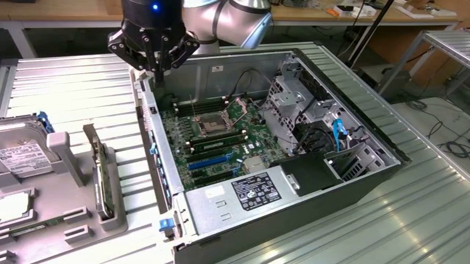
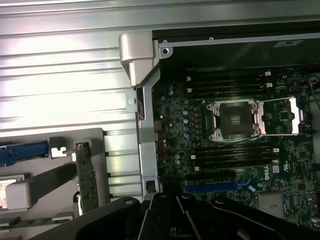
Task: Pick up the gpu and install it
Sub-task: 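Reach for the gpu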
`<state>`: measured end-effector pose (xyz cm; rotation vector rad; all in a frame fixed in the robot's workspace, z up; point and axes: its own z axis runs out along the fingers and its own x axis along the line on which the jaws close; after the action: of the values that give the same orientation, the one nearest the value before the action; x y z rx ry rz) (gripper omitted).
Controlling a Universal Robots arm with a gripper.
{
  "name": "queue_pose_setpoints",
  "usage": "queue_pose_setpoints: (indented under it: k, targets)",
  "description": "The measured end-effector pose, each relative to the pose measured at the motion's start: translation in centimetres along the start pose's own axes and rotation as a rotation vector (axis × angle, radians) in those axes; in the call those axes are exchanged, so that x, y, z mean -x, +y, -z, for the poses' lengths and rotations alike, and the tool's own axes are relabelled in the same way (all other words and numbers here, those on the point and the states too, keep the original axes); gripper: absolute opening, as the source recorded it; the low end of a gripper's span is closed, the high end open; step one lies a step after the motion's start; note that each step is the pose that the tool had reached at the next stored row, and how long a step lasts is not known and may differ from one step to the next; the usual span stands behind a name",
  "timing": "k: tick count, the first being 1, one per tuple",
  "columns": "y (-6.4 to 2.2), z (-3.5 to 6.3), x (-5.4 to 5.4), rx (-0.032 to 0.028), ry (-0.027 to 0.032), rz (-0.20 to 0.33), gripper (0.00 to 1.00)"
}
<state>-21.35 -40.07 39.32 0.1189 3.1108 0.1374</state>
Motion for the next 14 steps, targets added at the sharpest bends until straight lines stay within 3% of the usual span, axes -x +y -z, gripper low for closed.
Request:
queue_pose_setpoints:
  k: [14]
  targets:
    - [-0.18, 0.06, -2.3, 0.0, 0.0, 0.0, 0.11]
